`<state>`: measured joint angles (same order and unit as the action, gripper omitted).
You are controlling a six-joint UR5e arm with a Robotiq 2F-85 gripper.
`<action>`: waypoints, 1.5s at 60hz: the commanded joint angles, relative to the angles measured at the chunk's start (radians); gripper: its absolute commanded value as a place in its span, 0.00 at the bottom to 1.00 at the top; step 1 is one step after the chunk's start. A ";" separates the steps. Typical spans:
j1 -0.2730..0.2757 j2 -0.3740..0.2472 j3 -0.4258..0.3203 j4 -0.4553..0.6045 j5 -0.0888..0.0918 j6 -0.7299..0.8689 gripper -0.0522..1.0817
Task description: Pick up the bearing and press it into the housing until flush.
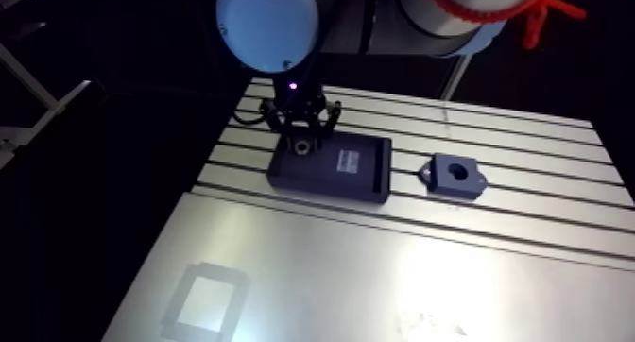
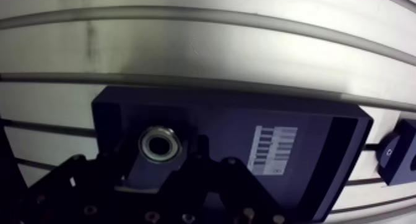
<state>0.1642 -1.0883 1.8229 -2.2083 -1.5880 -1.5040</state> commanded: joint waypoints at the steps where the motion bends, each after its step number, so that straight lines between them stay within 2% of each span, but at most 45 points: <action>1: 0.001 0.000 0.002 0.000 0.001 0.000 0.46; 20: 0.002 0.000 0.002 0.000 0.001 0.000 0.52; 70: 0.002 -0.006 0.006 0.000 0.001 -0.002 0.56; 79: 0.005 -0.019 0.006 0.000 0.003 -0.002 0.57; 90: 0.011 -0.073 0.002 0.023 0.001 -0.019 0.58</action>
<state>0.1706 -1.1169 1.8278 -2.2040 -1.5855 -1.5074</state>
